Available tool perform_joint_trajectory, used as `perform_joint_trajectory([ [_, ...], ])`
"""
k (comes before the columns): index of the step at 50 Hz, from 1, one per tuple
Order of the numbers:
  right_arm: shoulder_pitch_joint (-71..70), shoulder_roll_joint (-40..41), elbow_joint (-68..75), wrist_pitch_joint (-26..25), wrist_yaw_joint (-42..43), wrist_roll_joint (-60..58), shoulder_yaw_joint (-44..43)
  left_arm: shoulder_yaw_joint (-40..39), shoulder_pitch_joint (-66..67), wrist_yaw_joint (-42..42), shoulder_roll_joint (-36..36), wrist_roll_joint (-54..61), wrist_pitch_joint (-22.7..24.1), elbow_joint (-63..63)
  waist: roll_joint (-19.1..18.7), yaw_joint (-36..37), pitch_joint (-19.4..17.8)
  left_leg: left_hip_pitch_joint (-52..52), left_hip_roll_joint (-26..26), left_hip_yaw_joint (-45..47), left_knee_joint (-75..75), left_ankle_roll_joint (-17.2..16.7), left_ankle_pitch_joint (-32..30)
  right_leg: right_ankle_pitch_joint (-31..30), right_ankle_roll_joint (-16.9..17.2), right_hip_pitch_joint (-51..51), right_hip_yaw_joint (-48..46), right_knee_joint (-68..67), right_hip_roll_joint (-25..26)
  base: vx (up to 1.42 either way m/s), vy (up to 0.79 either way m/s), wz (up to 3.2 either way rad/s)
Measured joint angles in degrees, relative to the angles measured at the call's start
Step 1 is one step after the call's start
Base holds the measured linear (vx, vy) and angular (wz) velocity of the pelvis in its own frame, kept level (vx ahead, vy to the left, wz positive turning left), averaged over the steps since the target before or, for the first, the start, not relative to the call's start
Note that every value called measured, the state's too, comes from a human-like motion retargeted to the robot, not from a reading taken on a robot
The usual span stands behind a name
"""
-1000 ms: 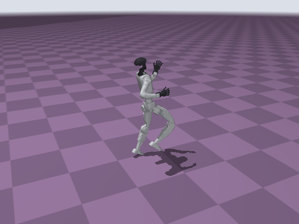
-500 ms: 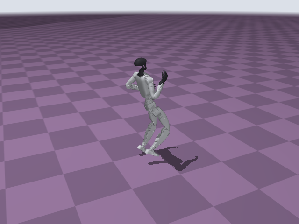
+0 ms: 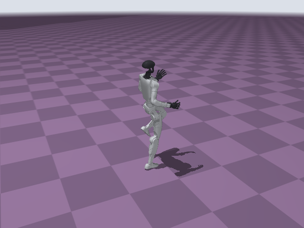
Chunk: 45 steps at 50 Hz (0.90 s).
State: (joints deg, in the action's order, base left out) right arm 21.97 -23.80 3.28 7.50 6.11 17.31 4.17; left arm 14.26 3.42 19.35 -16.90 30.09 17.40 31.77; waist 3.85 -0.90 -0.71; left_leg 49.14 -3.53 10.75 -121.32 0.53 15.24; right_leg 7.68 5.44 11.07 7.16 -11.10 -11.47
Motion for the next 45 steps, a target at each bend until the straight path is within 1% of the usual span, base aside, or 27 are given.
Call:
perform_joint_trajectory([
  [2,-11.26,2.37,-3.50,2.36,4.20,2.37,-2.58,-4.57,11.48,2.60,-5.29,1.21,0.65,-5.28,-0.91,3.31,-6.03,10.76,-2.90,-0.64,-13.39,-4.91,2.27,14.61,-4.00,-1.32,0.64,-4.44,0.11,-0.12,-0.07,-1.38],
  [3,-16.92,2.71,-8.42,3.32,4.09,4.09,-2.63,-7.74,18.38,2.78,-8.67,0.93,1.07,-7.00,-1.27,5.32,-10.02,11.59,-4.86,-1.22,-16.47,-7.90,4.50,17.69,-7.27,-1.74,3.90,-6.94,0.92,-0.12,-0.07,-2.19],
  [5,-25.66,2.57,-20.57,3.45,0.48,8.37,-0.83,-11.29,30.92,3.43,-14.74,0.35,0.92,-8.33,-0.96,7.90,-14.04,10.74,-9.52,-2.12,-17.03,-9.12,6.88,17.88,-8.80,-4.39,8.70,-12.99,3.05,0.00,-0.08,-1.46],
  [7,-24.55,2.09,-33.66,4.08,-0.15,10.61,1.40,-7.62,37.82,4.14,-20.72,0.04,0.82,-6.63,0.11,7.52,-9.94,9.29,-9.01,-2.03,-10.44,-3.23,4.45,8.74,-6.61,-0.53,4.52,-3.46,2.26,0.29,-0.02,1.12],
  [9,-18.29,1.25,-44.81,5.24,-0.67,12.05,0.87,-4.90,40.78,1.91,-26.06,0.24,-0.13,-3.54,1.91,8.49,-4.44,4.99,-4.67,-0.72,1.71,1.00,-0.58,-4.91,-3.45,3.11,-0.14,7.44,0.76,0.37,0.05,1.54],
  [10,-14.84,0.82,-49.27,5.61,-1.89,13.38,-0.16,-5.18,42.22,-0.45,-27.71,0.59,-1.15,-1.95,2.81,9.66,-2.21,1.10,-2.55,-0.01,9.32,1.65,-3.05,-11.52,-1.82,3.43,-1.03,10.13,0.34,0.32,0.07,0.40],
  [12,-8.07,0.21,-52.77,5.74,-3.63,17.03,-1.07,-9.35,47.79,-6.38,-25.59,2.81,-3.82,0.56,1.80,10.91,0.02,-13.42,-1.19,-0.33,29.25,-1.03,-7.49,-15.46,-2.33,2.46,-2.04,6.40,1.90,0.26,0.06,-0.53],
  [13,-4.76,0.15,-52.48,5.77,-2.84,18.09,-0.60,-11.62,50.94,-8.50,-23.47,4.07,-5.10,1.77,0.02,10.51,0.19,-22.95,-1.34,-1.72,41.00,-3.66,-10.44,-13.50,-4.36,2.16,-4.21,0.72,3.94,0.20,0.05,-0.74],
  [15,0.03,0.29,-49.11,5.33,-0.89,10.79,0.60,-11.18,50.38,-9.72,-17.61,3.21,-6.64,1.83,-6.06,8.43,-2.56,-42.36,-3.04,-6.67,66.91,-8.97,-20.40,-2.92,-10.84,-4.12,-10.94,-25.70,8.70,0.13,0.06,-0.37],
  [17,1.28,0.03,-42.08,4.89,2.08,6.37,2.53,-10.11,42.97,-5.03,-13.88,-0.41,-7.20,-0.43,-6.06,5.76,0.48,-47.19,-2.25,-9.31,85.47,-7.56,-28.10,6.53,-9.71,-28.89,-14.53,-67.29,6.77,0.03,0.03,-0.01],
  [18,1.41,0.18,-37.88,5.70,5.52,3.35,3.93,-8.99,38.12,-3.85,-11.92,-2.30,-6.63,-2.15,-7.69,4.27,-0.02,-51.41,-4.05,-10.07,93.07,-8.80,-27.20,9.94,-10.69,-36.23,-16.03,-80.83,8.13,-0.04,0.06,0.37],
  [19,0.75,0.39,-33.21,6.42,8.88,-0.75,5.08,-7.21,31.79,-2.10,-9.40,-4.37,-5.59,-4.38,-8.67,2.72,-0.92,-53.97,-5.58,-9.86,97.02,-8.42,-20.59,12.31,-9.85,-43.86,-17.21,-93.10,8.70,-0.09,0.08,0.55],
  [22,-1.18,1.23,-19.44,7.65,17.66,-14.56,5.90,-0.97,6.41,7.41,-1.53,-10.92,-1.64,-11.71,-9.21,-4.44,-4.76,-54.44,-8.12,-10.22,98.02,-2.81,3.66,14.54,-1.82,-64.62,-19.02,-120.16,6.92,-0.16,0.09,1.50],
  [23,0.15,1.44,-16.95,8.05,19.67,-15.20,4.61,-0.03,-3.51,11.59,-0.21,-12.25,-0.85,-13.23,-8.67,-7.94,-6.14,-52.63,-7.94,-12.63,96.15,-1.01,6.79,14.86,0.51,-68.53,-19.02,-124.39,5.23,-0.13,0.01,2.14],
  [25,7.11,-0.51,-16.39,10.16,19.17,-15.97,0.17,-0.42,-20.15,15.88,0.60,-15.35,-0.14,-13.62,-6.98,-12.48,-6.26,-48.79,-6.29,-16.29,91.89,0.64,5.96,15.78,-0.24,-72.02,-17.77,-126.54,2.04,-0.01,-0.06,1.29],
  [28,20.89,-11.69,-24.50,12.74,12.96,-10.05,-4.33,-3.28,-27.03,16.79,-1.00,-20.81,0.15,-6.92,-7.29,-13.56,0.95,-50.04,-6.82,-11.78,96.31,-2.36,-7.57,12.50,-7.76,-69.51,-16.37,-114.83,6.79,0.26,-0.15,-0.95],
  [30,29.21,-18.34,-27.77,11.76,7.07,-6.15,-7.70,-3.31,-25.38,15.65,-1.03,-22.11,0.46,-1.50,-8.69,-15.81,4.68,-53.28,-7.33,-11.67,102.71,-6.39,-20.67,8.20,-7.84,-59.40,-16.39,-99.65,10.80,0.33,-0.20,-0.07],
  [31,31.91,-18.36,-27.67,10.68,4.43,-3.14,-8.40,-2.36,-23.95,13.45,-0.56,-20.31,0.35,0.50,-8.24,-16.31,5.18,-53.33,-6.72,-12.10,101.31,-6.65,-23.09,4.89,-6.08,-51.44,-16.02,-89.57,11.01,0.27,-0.17,0.94],
  [32,33.54,-17.89,-27.15,9.41,2.07,-0.74,-8.50,-1.32,-22.48,11.06,-0.07,-18.13,0.23,2.22,-7.41,-16.17,5.34,-52.38,-5.91,-11.80,97.45,-5.95,-23.58,1.14,-4.14,-43.53,-15.25,-79.12,11.00,0.20,-0.14,1.06],
  [34,30.93,-14.88,-23.25,7.16,-0.41,0.83,-5.57,0.83,-17.90,4.84,1.15,-13.99,-0.31,4.24,-5.00,-12.73,3.57,-46.18,-4.72,-7.82,78.00,-1.77,-16.58,-8.99,-0.79,-26.53,-11.74,-53.89,10.69,0.09,-0.10,0.36],
  [35,28.08,-13.24,-20.07,7.05,-0.54,0.77,-3.35,1.63,-14.10,1.04,1.89,-13.62,-0.83,4.96,-4.60,-10.45,2.01,-42.74,-5.33,-5.30,66.33,-0.76,-12.79,-14.86,-0.34,-16.68,-9.65,-38.45,11.16,0.02,-0.07,-0.42],
  [37,17.62,-10.41,-13.97,5.08,2.55,0.82,1.09,1.93,-9.32,-0.85,0.94,-7.47,-0.36,4.48,-1.52,-4.68,-2.35,-32.27,-3.88,-0.84,39.72,3.22,-4.81,-24.25,4.62,-2.68,-0.93,-14.31,7.96,0.02,-0.08,-0.89],
  [38,12.10,-8.80,-10.89,4.66,4.24,1.65,3.20,1.76,-6.00,-1.26,-0.45,-6.07,-0.40,3.52,-0.03,-2.14,-2.46,-24.22,-3.54,0.83,26.40,4.34,-1.95,-20.89,4.60,0.14,4.16,-8.11,5.98,-0.02,-0.10,-1.03],
  [40,-0.14,-5.41,-7.37,4.97,8.63,1.86,5.67,0.05,1.49,-0.27,-4.65,-3.49,-0.41,0.53,1.33,2.86,-3.06,-7.50,-5.18,2.22,3.32,3.29,1.76,-0.62,-0.23,1.25,9.48,-5.10,3.41,-0.07,-0.10,-1.31],
  [42,-14.33,-2.68,-11.21,5.97,12.94,1.67,3.89,-3.47,11.37,2.87,-9.05,-1.05,-0.58,-3.89,0.58,9.63,-7.67,2.80,-8.39,1.81,-11.04,-2.09,5.52,14.68,-4.79,-0.09,11.39,-7.85,2.58,-0.10,-0.09,-2.29],
  [43,-21.71,-1.70,-15.14,6.37,13.37,3.22,2.45,-5.86,17.45,3.78,-11.38,0.34,-0.84,-6.06,-0.10,12.50,-10.41,5.03,-10.16,1.22,-14.89,-4.83,7.33,17.83,-6.84,-0.69,13.54,-9.59,2.95,-0.08,-0.07,-2.16],
  [45,-32.75,0.52,-24.60,6.62,12.05,5.91,1.35,-9.17,29.85,3.52,-16.29,2.22,-1.84,-8.10,-1.69,14.25,-12.91,6.10,-12.74,-0.95,-16.72,-5.56,9.05,16.44,-9.03,0.07,15.84,-10.14,4.68,0.03,-0.03,-0.76],
])
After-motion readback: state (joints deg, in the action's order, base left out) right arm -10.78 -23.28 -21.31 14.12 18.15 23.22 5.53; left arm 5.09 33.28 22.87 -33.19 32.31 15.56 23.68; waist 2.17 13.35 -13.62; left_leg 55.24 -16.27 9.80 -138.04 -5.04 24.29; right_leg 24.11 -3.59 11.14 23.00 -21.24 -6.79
